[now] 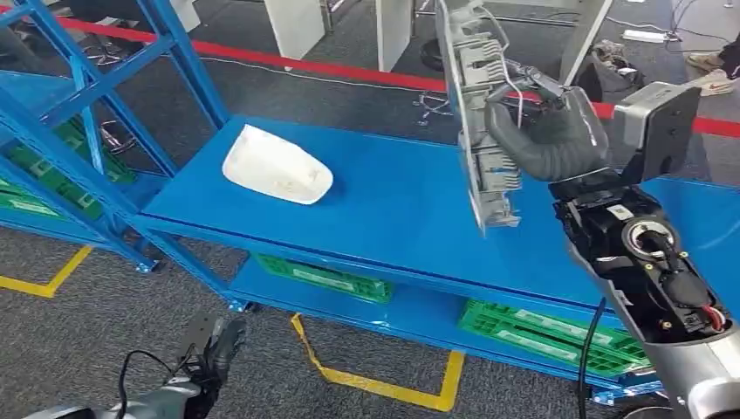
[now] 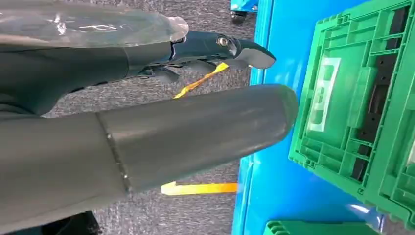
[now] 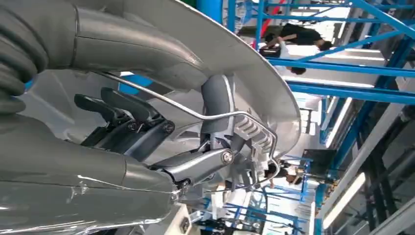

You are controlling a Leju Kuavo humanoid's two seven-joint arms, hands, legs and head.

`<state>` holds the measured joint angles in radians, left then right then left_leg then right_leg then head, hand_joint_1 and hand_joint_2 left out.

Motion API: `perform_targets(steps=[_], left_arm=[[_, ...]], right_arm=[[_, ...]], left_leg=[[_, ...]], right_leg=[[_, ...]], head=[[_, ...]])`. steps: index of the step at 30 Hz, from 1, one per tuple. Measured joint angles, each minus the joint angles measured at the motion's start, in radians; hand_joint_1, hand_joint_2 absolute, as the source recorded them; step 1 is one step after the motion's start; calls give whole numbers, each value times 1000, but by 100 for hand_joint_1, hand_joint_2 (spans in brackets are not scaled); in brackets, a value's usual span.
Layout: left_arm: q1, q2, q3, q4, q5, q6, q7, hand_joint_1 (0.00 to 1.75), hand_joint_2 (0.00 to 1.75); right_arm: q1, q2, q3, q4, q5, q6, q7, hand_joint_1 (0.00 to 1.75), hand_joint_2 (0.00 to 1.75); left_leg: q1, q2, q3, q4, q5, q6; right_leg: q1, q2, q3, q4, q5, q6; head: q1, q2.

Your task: Take the parts from the cabinet and place them on the table.

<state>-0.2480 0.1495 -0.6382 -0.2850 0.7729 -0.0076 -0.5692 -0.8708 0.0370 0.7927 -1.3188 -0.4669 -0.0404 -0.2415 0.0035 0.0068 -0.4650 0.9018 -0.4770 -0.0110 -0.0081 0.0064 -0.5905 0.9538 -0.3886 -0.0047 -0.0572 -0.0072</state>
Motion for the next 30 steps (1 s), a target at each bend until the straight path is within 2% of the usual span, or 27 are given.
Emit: perform_targets(steps=[3, 7, 8, 9, 10, 12, 13, 14, 15, 17, 18, 19, 20, 21, 22, 23, 24, 25, 26, 27, 28, 29, 30], left_arm=[[0, 0, 0, 0, 4, -2, 2, 0, 0], [-3, 3, 2, 0, 11, -20, 14, 0, 0], [-5, 3, 2, 0, 12, -22, 16, 0, 0], [-5, 0, 2, 0, 12, -22, 18, 0, 0], [-7, 0, 2, 0, 12, -23, 18, 0, 0], [-8, -2, 2, 0, 12, -23, 21, 0, 0], [-8, -3, 2, 0, 11, -24, 21, 0, 0], [-8, -4, 2, 0, 10, -24, 22, 0, 0], [-7, -5, 2, 0, 9, -24, 22, 0, 0], [-7, -8, 2, 0, 6, -25, 22, 0, 0], [-8, -8, 2, 0, 2, -25, 23, 0, 0], [-13, -4, 2, 0, 0, -24, 24, 0, 0], [-15, -6, 2, 0, -3, -24, 27, 0, 0], [-19, -7, 2, 0, -6, -22, 30, 0, 0], [-17, -8, 2, 0, -7, -21, 31, 0, 0], [-15, -8, 2, 0, -9, -18, 32, 0, 0], [-15, -9, 2, 0, -9, -16, 34, 0, 0], [-17, -9, 2, 0, -9, -13, 34, 0, 0], [-21, -9, 2, 0, -11, -10, 34, 0, 0], [-21, -9, 2, 0, -14, -3, 34, 0, 0], [-19, -10, 2, 0, -18, 1, 35, 0, 0], [-17, -10, 2, 0, -20, 6, 35, 0, 0], [-16, -10, 2, 0, -20, 6, 35, 0, 0]], right_arm=[[10, 0, 1, -3, 14, -5, 0, 175, 175], [26, 0, 0, -11, 31, -10, -2, 175, 175], [29, 0, -1, -15, 34, -10, -2, 175, 175], [33, -2, -2, -17, 39, -10, -3, 175, 175], [32, -2, -2, -19, 39, -10, -3, 175, 175], [38, -3, -2, -20, 43, -11, -4, 175, 175], [43, -6, -2, -20, 45, -11, -4, 175, 175], [49, -8, -2, -20, 48, -11, -3, 175, 175], [55, -9, -2, -20, 50, -11, -3, 175, 175], [57, -10, -2, -20, 55, -12, -2, 175, 175], [59, -10, -3, -22, 58, -13, -1, 175, 175], [58, -19, -3, -23, 61, -16, -1, 175, 175], [58, -17, -3, -32, 64, -18, 2, 175, 175], [62, -18, -4, -36, 67, -19, 3, 175, 175], [65, -21, -7, -36, 71, -22, 10, 175, 175], [68, -22, -8, -37, 74, -23, 13, 175, 175], [69, -21, -9, -41, 76, -24, 15, 175, 175], [69, -23, -10, -43, 78, -24, 17, 175, 175], [70, -24, -10, -44, 79, -25, 18, 175, 175], [74, -25, -10, -45, 82, -27, 19, 175, 175], [77, -26, -10, -45, 83, -29, 20, 175, 175], [81, -26, -10, -45, 83, -30, 21, 175, 175], [86, -27, -10, -45, 84, -31, 24, 175, 175]], left_leg=[[-1, 0, -1, 3, -2, 1], [-4, 0, -9, 8, 3, 13], [4, 1, 1, -15, 14, 21], [9, 5, 11, -28, 21, 22], [12, 3, 13, -32, 23, 25], [13, 3, 15, -32, 22, 27], [15, 1, 15, -30, 20, 25], [17, -3, 17, -30, 18, 23], [21, -8, 21, -29, 14, 17], [32, -19, 29, -14, -4, 1], [36, -21, 29, -2, -18, -9], [30, -26, 15, 9, -24, -19], [29, -31, -5, 28, -23, -24], [34, -33, -10, 24, -19, -30], [35, -34, -13, 22, -16, -35], [38, -35, -14, 23, -20, -38], [39, -29, -17, 40, -34, -42], [38, -17, -43, 87, -47, -42], [35, -11, -98, 178, -76, -42], [34, -10, -182, 311, -113, -46], [33, -10, -239, 388, -128, -46], [32, -10, -281, 424, -120, -41], [28, -10, -290, 407, -89, -34]], right_leg=[[-3, 0, 1, -2, 2, 2], [-5, 0, -1, -9, 10, 14], [2, 0, -2, -12, 9, 18], [0, -2, -14, 1, -4, 20], [-1, -1, -36, 57, -39, 22], [-5, -1, -115, 234, -105, 29], [-8, -1, -151, 303, -121, 33], [-12, -2, -164, 319, -112, 37], [-17, -2, -153, 289, -81, 41], [-29, -2, -80, 119, 22, 53], [-32, 6, -55, 62, 28, 61], [-29, 26, -36, 65, 13, 60], [-30, 25, -33, 36, -11, 44], [-24, 24, -44, 48, -10, 34], [-20, 22, -48, 53, -12, 30], [-23, 21, -45, 50, -14, 25], [-27, 20, -38, 46, -17, 16], [-27, 19, -37, 45, -19, 13], [-26, 15, -37, 45, -21, 7], [-23, 12, -36, 45, -23, 4], [-19, 9, -35, 44, -25, 1], [-17, 8, -33, 44, -27, -2], [-14, 7, -30, 44, -29, -4]], head=[[0, 0], [-5, 0], [-5, 0], [-3, 0], [4, 0], [9, 0], [10, 0], [10, 0], [10, 0], [11, 0], [11, 0], [27, 0], [25, 0], [7, 0], [12, 0], [11, 0], [8, 0], [0, 0], [-7, 0], [-15, 0], [-18, 0], [-21, 0], [-23, 0]])
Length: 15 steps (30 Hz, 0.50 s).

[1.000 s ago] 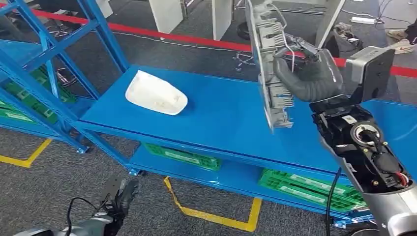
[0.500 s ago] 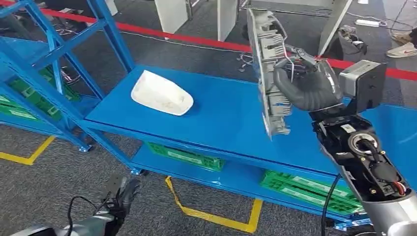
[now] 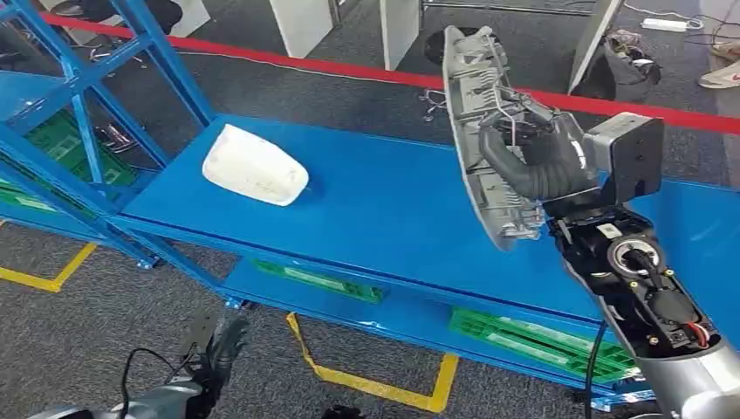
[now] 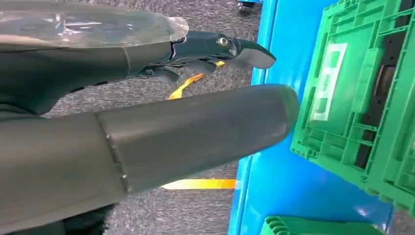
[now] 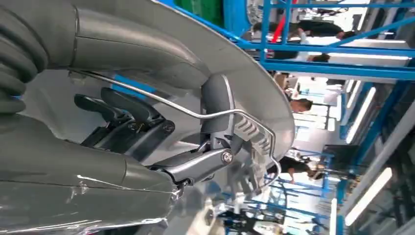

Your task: Take the parts from the cabinet and place them on the table.

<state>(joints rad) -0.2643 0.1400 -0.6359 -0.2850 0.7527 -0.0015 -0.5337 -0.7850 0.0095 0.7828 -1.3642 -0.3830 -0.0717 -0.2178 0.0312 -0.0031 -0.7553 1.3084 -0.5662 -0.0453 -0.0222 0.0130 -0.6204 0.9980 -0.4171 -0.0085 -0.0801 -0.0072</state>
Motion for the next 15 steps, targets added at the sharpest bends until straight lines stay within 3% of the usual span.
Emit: perform_targets(steps=[1, 2, 3, 4, 5, 8, 9, 10, 11, 13, 14, 15], left_arm=[[0, 0, 0, 0, 2, -4, 0, 0, 0], [0, 3, 0, 0, 9, -12, 2, 0, 0], [-1, 7, 0, 0, 12, -18, 2, 0, 0], [-2, 12, 0, 0, 13, -19, 2, 0, 0], [-5, 13, 0, 0, 17, -19, 2, 0, 0], [-4, 13, 0, 0, 18, -25, -1, 0, 0], [-2, 13, 0, 0, 18, -25, -1, 0, 0], [-1, 10, 0, 0, 17, -25, -2, 0, 0], [-2, 10, 0, 0, 16, -25, -3, 0, 0], [-2, 5, 0, 0, 15, -26, -3, 0, 0], [-1, 4, 0, 0, 14, -26, -3, 0, 0], [0, 3, 0, 0, 14, -26, -3, 0, 0]], right_arm=[[3, -1, 0, 0, 0, 0, 2, 175, 175], [5, -2, -1, -3, 1, -2, 4, 175, 175], [5, -3, -1, -8, 3, -2, 7, 175, 175], [5, -3, -1, -12, 3, -2, 8, 175, 175], [6, -4, -1, -15, 6, -2, 8, 175, 175], [6, -8, -1, -16, 8, -3, 13, 175, 175], [7, -8, -1, -19, 9, -3, 14, 175, 175], [7, -11, -1, -23, 10, -2, 15, 175, 175], [4, -11, -1, -26, 10, -1, 14, 175, 175], [3, -13, -1, -32, 10, -1, 15, 175, 175], [4, -13, -1, -32, 10, -1, 15, 175, 175], [4, -14, -1, -32, 10, -1, 15, 175, 175]], left_leg=[[-4, 0, 6, -42, 36, 7], [-15, 3, 47, -162, 113, 23], [-27, 13, 90, -266, 165, 40], [-42, 35, 117, -333, 179, 55], [-47, 42, 125, -348, 174, 55], [-48, 24, 127, -352, 175, 53], [-34, 20, 138, -370, 183, 56], [-37, 17, 143, -375, 184, 56], [-35, 11, 145, -375, 185, 60], [-35, 0, 147, -374, 184, 62], [-35, -5, 147, -373, 183, 62], [-33, -13, 149, -372, 182, 62]], right_leg=[[1, -1, 3, 0, -2, -2], [2, -3, 6, -1, -3, -4], [2, -3, 8, -2, -4, -4], [3, -2, 8, -2, -5, -3], [10, -2, 8, 0, -7, 1], [7, -20, 14, -9, -10, 13], [11, -23, 10, -4, -20, 19], [9, -18, 2, 17, -39, 19], [11, -15, -18, 80, -80, 17], [13, -13, -89, 249, -154, 21], [12, -13, -110, 295, -167, 23], [11, -13, -118, 312, -157, 27]], head=[[-2, 0], [-3, 0], [-6, 0], [-9, 0], [-12, 0], [-11, 0], [-8, 0], [-4, 0], [4, 0], [15, 0], [16, 0], [17, 0]])
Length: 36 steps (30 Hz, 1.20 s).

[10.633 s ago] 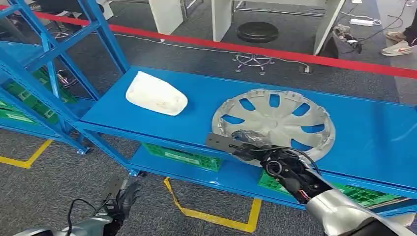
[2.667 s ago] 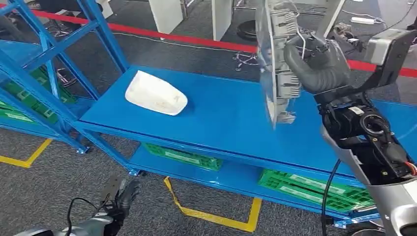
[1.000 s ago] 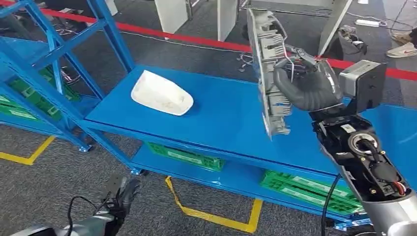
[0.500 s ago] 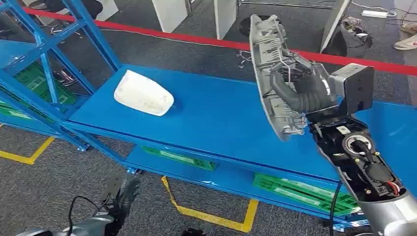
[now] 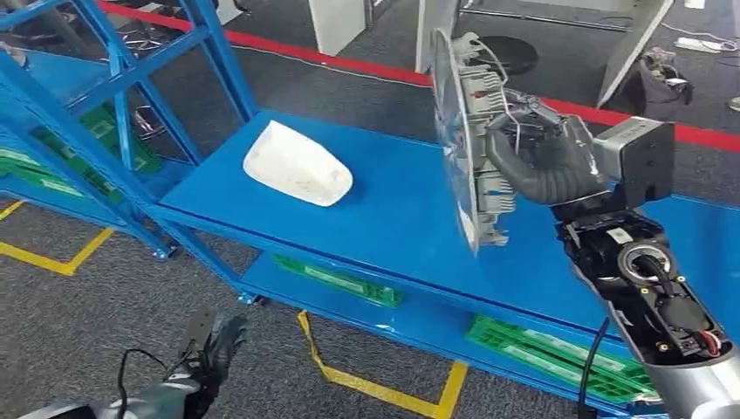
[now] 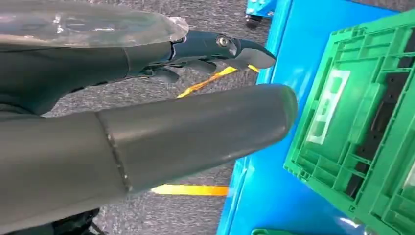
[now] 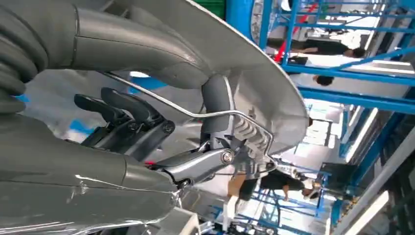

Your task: Take the parts from the cabinet and place them on the table.

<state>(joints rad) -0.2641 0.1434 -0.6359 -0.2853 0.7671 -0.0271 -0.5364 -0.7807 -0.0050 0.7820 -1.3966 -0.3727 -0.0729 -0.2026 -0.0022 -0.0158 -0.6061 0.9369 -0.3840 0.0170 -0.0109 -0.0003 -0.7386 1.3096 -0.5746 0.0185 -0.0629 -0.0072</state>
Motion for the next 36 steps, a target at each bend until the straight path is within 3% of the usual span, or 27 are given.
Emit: perform_targets(steps=[1, 3, 4, 5, 8, 9, 10, 11, 14, 15, 16, 17, 18, 19, 20, 23, 25, 26, 27, 29, 30, 32, 33, 34, 35, 36], left_arm=[[1, -2, 0, 0, 0, 0, 0, 0, 0], [1, -5, 0, 0, 0, -1, 0, 0, 0], [1, -6, 0, 0, 0, -1, 0, 0, 0], [-1, -5, 0, 0, 0, -1, -1, 0, 0], [3, -5, 0, 0, 1, -2, -2, 0, 0], [4, -5, 0, 0, 1, -2, -2, 0, 0], [5, -3, 0, 0, 2, -2, -2, 0, 0], [3, -3, 0, 0, 1, -2, -2, 0, 0], [2, -5, 0, 0, 0, -2, -2, 0, 0], [4, -6, 0, 0, 0, -2, -2, 0, 0], [5, -6, 0, 0, 0, -2, -2, 0, 0], [4, -6, 0, 0, 1, -2, -1, 0, 0], [4, -5, 0, 0, 2, -2, -1, 0, 0], [3, -5, 0, 0, 3, -1, -1, 0, 0], [1, -3, 0, 0, 3, -1, -1, 0, 0], [0, -3, 0, 0, 6, 0, 5, 0, 0], [0, -4, 0, 0, 11, 0, 6, 0, 0], [-1, -5, 0, 0, 13, 0, 6, 0, 0], [-2, -5, 0, 0, 15, 0, 6, 0, 0], [-3, -7, 0, 0, 21, 2, 2, 0, 0], [-3, -8, 0, 0, 23, 3, 1, 0, 0], [-2, -8, 0, 0, 24, 3, 0, 0, 0], [-2, -8, 0, 0, 25, 3, 0, 0, 0], [-3, -10, 0, 0, 25, 3, 0, 0, 0], [-3, -12, 0, 0, 25, 3, -1, 0, 0], [-5, -13, 0, 0, 25, 3, -3, 0, 0]], right_arm=[[0, 0, 0, -1, 0, 0, 1, 175, 175], [-1, 0, 0, -9, 0, 0, 2, 175, 175], [-3, 0, 0, -11, 0, 0, 2, 175, 175], [-5, 0, 1, -13, 0, 0, 2, 175, 175], [-7, -1, 1, -17, 2, 0, 4, 175, 175], [-8, -1, 1, -18, 2, 0, 4, 175, 175], [-8, -1, 1, -22, 3, 0, 5, 175, 175], [-9, -1, 1, -24, 3, 0, 5, 175, 175], [-14, -1, 2, -25, 8, -1, 10, 175, 175], [-13, -1, 3, -25, 9, -2, 12, 175, 175], [-13, -1, 4, -25, 10, -3, 14, 175, 175], [-13, -1, 4, -25, 11, -4, 15, 175, 175], [-14, -1, 4, -26, 13, -6, 16, 175, 175], [-15, -1, 4, -29, 14, -8, 17, 175, 175], [-17, -1, 4, -32, 14, -8, 17, 175, 175], [-17, -1, 5, -33, 18, -11, 19, 175, 175], [-16, -1, 4, -35, 20, -13, 20, 175, 175], [-14, -2, 3, -39, 21, -13, 20, 175, 175], [-15, -5, 3, -42, 22, -13, 20, 175, 175], [-11, -8, 3, -42, 26, -13, 19, 175, 175], [-7, -10, 3, -42, 28, -13, 20, 175, 175], [0, -12, 3, -42, 28, -13, 20, 175, 175], [0, -12, 3, -42, 29, -13, 21, 175, 175], [0, -12, 3, -43, 29, -13, 21, 175, 175], [0, -12, 3, -46, 31, -13, 21, 175, 175], [-2, -13, 3, -47, 31, -12, 20, 175, 175]], left_leg=[[2, -8, 2, 2, -1, -1], [8, -23, 6, 10, -7, -9], [11, -29, 6, 17, -12, -15], [6, -34, -3, 23, -13, -20], [13, -44, -9, 20, -5, -35], [12, -48, -9, 22, -5, -38], [13, -29, -13, 33, -16, -43], [11, -7, -34, 79, -47, -49], [14, 7, -156, 327, -146, -58], [14, 7, -177, 360, -147, -58], [14, 7, -169, 338, -124, -55], [14, 8, -139, 275, -87, -51], [12, 12, -89, 176, -41, -44], [8, 29, -37, 77, -3, -36], [-1, 52, -11, 22, -7, -28], [-7, 34, -13, 20, -5, -22], [5, 25, -2, 3, 2, -12], [3, 21, 0, 0, 2, -10], [4, 18, 1, 1, 1, -3], [3, 7, 2, 1, 0, -2], [3, 1, 3, 2, -1, -1], [3, -12, 6, 2, -2, -1], [3, -19, 8, 4, -4, -3], [3, -29, 11, 8, -7, -6], [5, -35, 13, 13, -12, -10], [2, -38, 4, 14, -11, -14]], right_leg=[[-1, 0, 20, -43, 31, 1], [-3, 5, 108, -220, 122, 3], [-7, 19, 142, -298, 138, 4], [-6, 40, 162, -310, 126, 5], [3, 35, 162, -312, 125, -15], [-1, 31, 163, -318, 129, -21], [-6, 23, 170, -325, 134, -30], [-6, 20, 170, -327, 135, -33], [-2, 3, 170, -326, 134, -39], [-2, -2, 170, -326, 134, -39], [-1, -7, 170, -326, 133, -39], [0, -11, 171, -326, 133, -39], [1, -14, 173, -327, 132, -39], [1, -18, 174, -327, 130, -37], [7, -20, 172, -325, 127, -33], [7, -31, 176, -331, 124, -21], [6, -34, 168, -326, 111, -11], [5, -18, 159, -292, 86, -8], [4, -10, 130, -223, 48, -7], [4, -3, 45, -45, -22, -2], [4, -3, 18, 5, -30, 0], [3, -3, 28, -30, 12, 0], [2, -1, 61, -105, 58, -2], [1, 5, 114, -222, 120, -5], [0, 21, 152, -306, 137, -11], [2, 41, 162, -314, 127, -9]], head=[[1, 0], [4, 0], [6, 0], [11, 0], [9, 0], [9, 0], [7, 0], [1, 0], [-8, 0], [-10, 0], [-12, 0], [-14, 0], [-16, 0], [-18, 0], [-19, 0], [-15, 0], [-11, 0], [-5, 0], [2, 0], [4, 0], [6, 0], [8, 0], [9, 0], [9, 0], [10, 0], [12, 0]])
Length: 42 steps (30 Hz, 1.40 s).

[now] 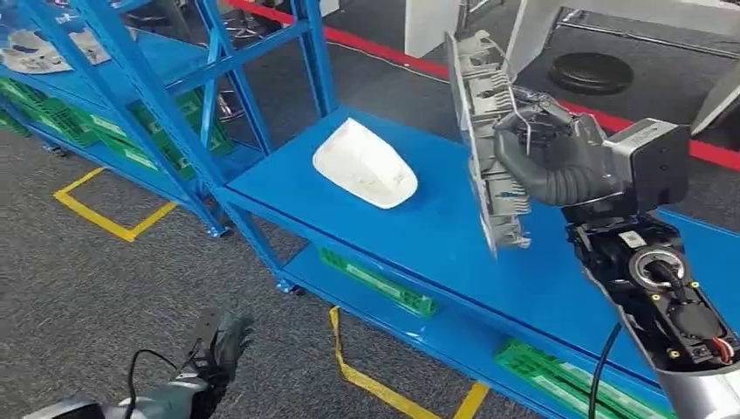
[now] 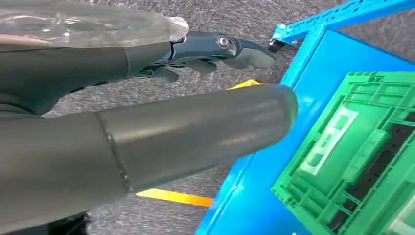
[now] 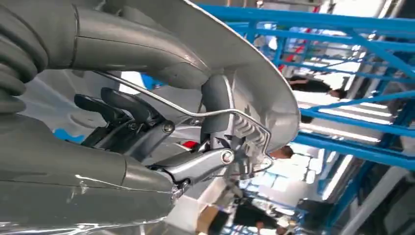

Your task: Take the parts from the cabinet and place them on the table.

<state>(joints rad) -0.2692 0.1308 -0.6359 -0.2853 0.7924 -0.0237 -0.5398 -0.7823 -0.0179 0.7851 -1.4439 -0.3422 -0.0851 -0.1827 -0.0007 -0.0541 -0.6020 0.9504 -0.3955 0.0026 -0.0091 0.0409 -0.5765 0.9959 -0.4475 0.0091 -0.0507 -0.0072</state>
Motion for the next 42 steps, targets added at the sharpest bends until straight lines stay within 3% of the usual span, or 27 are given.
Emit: perform_targets(steps=[3, 4, 5, 7, 9, 10, 11, 12, 14, 15, 19, 20, 21, 23, 25, 26, 28, 29, 30, 31, 34, 35, 37, 39, 40, 41, 42], left_arm=[[2, 0, 0, 0, 1, 0, -5, 0, 0], [2, 2, 0, 0, 3, 0, -8, 0, 0], [3, 2, 0, 0, 3, -2, -8, 0, 0], [-2, 2, 0, 0, 5, -3, -9, 0, 0], [-1, 0, 0, 0, 5, -3, -8, 0, 0], [0, -1, 0, 0, 5, -3, -6, 0, 0], [0, -2, 0, 0, 5, -3, -4, 0, 0], [0, -2, 0, 0, 5, -3, -4, 0, 0], [-4, -2, 0, 0, 5, -3, 3, 0, 0], [-9, -1, 0, 0, 5, -3, 8, 0, 0], [-15, -2, 0, 0, 14, 0, 15, 0, 0], [-14, -3, 0, 0, 14, 0, 15, 0, 0], [-16, -5, 0, 0, 14, 3, 16, 0, 0], [-17, -6, 0, 0, 14, 5, 16, 0, 0], [-16, -7, 0, 0, 14, 6, 16, 0, 0], [-16, -8, 0, 0, 17, 8, 16, 0, 0], [-15, -8, 0, 0, 22, 8, 16, 0, 0], [-15, -10, 0, 0, 26, 8, 16, 0, 0], [-14, -11, 0, 0, 26, 8, 16, 0, 0], [-14, -11, 0, 0, 26, 8, 16, 0, 0], [-4, -8, 0, 0, 19, 8, 16, 0, 0], [1, -1, 0, 0, 17, 8, 16, 0, 0], [4, 1, 0, 0, 21, 6, 14, 0, 0], [7, 2, 0, 0, 27, 4, 11, 0, 0], [13, 2, 0, 0, 29, 3, 9, 0, 0], [19, 4, 0, 0, 32, 2, 8, 0, 0], [25, 6, 0, 0, 34, -1, 6, 0, 0]], right_arm=[[-2, -3, 0, -6, 1, 0, 1, 175, 175], [-2, -3, 0, -6, 1, 0, 1, 175, 175], [-2, -3, 0, -7, 2, 0, 1, 175, 175], [-4, -3, 0, -10, 5, 2, 1, 175, 175], [-2, -3, 0, -10, 9, 4, 1, 175, 175], [0, -3, 0, -10, 11, 5, 1, 175, 175], [1, -3, 1, -10, 12, 5, 2, 175, 175], [1, -3, 1, -10, 14, 6, 3, 175, 175], [-2, -3, 1, -11, 18, 8, 3, 175, 175], [-3, -3, 1, -11, 19, 9, 3, 175, 175], [-1, -3, 4, -11, 22, 12, 9, 175, 175], [0, -3, 4, -11, 23, 12, 10, 175, 175], [0, -3, 4, -11, 24, 12, 10, 175, 175], [0, -3, 5, -11, 26, 12, 11, 175, 175], [4, -6, 5, -11, 32, 7, 13, 175, 175], [8, -7, 6, -10, 38, 2, 14, 175, 175], [11, -7, 6, -10, 59, -11, 13, 175, 175], [13, -8, 6, -10, 75, -23, 13, 175, 175], [17, -8, 7, -10, 89, -32, 10, 175, 175], [22, -9, 7, -11, 103, -40, 6, 175, 175], [46, -13, 7, -16, 135, -53, 4, 175, 175], [58, -14, 6, -25, 147, -58, 8, 175, 175], [77, -20, 3, -45, 163, -66, 24, 175, 175], [108, -42, -8, -71, 181, -70, 42, 175, 175], [126, -56, -17, -86, 187, -71, 49, 175, 175], [144, -72, -25, -102, 190, -71, 57, 175, 175], [158, -85, -32, -120, 192, -70, 66, 175, 175]], left_leg=[[9, -12, -14, 6, 7, -14], [8, -18, -13, 3, 10, -21], [8, -1, -20, 23, -6, -26], [8, 38, -79, 141, -66, -38], [11, 47, -163, 301, -124, -43], [11, 48, -184, 333, -125, -43], [10, 48, -176, 309, -101, -40], [10, 48, -144, 242, -61, -36], [4, 67, -47, 56, 17, -20], [-6, 92, -17, 0, 17, -13], [-12, 70, -16, -10, 20, 0], [0, 67, -8, -19, 24, 6], [-1, 62, -6, -21, 23, 8], [-2, 52, -4, -21, 22, 14], [-2, 39, -4, -20, 20, 16], [-2, 30, -2, -19, 20, 16], [-2, 16, 1, -17, 18, 15], [-2, 6, 4, -13, 15, 10], [0, 1, 2, -12, 13, 8], [-7, -7, -4, -4, 12, 4], [1, -18, -10, -9, 21, -9], [-5, -24, -10, -5, 18, -14], [-2, 22, -42, 67, -33, -24], [4, 41, -128, 239, -107, -34], [7, 45, -168, 315, -128, -37], [10, 46, -179, 332, -122, -38], [13, 48, -164, 298, -95, -39]], right_leg=[[7, -6, 1, -8, 4, -9], [5, -10, 3, -11, 7, -17], [-2, -19, 12, -22, 12, -25], [-3, -29, 15, -26, 14, -32], [-1, -40, 14, -26, 12, -33], [0, -46, 15, -26, 12, -34], [0, -51, 15, -26, 11, -33], [1, -55, 16, -26, 11, -33], [1, -62, 19, -26, 9, -31], [7, -64, 18, -26, 5, -26], [8, -85, 26, -33, -1, -7], [7, -76, 15, -21, -12, -1], [6, -60, 4, 13, -38, 0], [6, -47, -72, 186, -120, 2], [6, -44, -136, 311, -153, 5], [5, -44, -136, 301, -131, 5], [4, -42, -88, 188, -58, 2], [2, -31, -33, 65, 6, -2], [0, -5, -9, 5, 15, -8], [-1, -2, 12, -18, 10, -7], [5, -10, 14, -21, 7, -14], [-5, -18, 20, -32, 12, -21], [-6, -26, 26, -35, 14, -28], [-4, -39, 26, -35, 14, -29], [-3, -46, 25, -35, 13, -29], [-3, -51, 26, -35, 12, -30], [-4, -55, 26, -35, 12, -29]], head=[[-2, 0], [0, 0], [-1, 0], [-21, 0], [-22, 0], [-24, 0], [-26, 0], [-27, 0], [-30, 0], [-33, 0], [-29, 0], [-26, 0], [-21, 0], [-11, 0], [-9, 0], [-9, 0], [-5, 0], [-5, 0], [-3, 0], [-4, 0], [-3, 0], [-2, 0], [-17, 0], [-24, 0], [-25, 0], [-28, 0], [-29, 0]])
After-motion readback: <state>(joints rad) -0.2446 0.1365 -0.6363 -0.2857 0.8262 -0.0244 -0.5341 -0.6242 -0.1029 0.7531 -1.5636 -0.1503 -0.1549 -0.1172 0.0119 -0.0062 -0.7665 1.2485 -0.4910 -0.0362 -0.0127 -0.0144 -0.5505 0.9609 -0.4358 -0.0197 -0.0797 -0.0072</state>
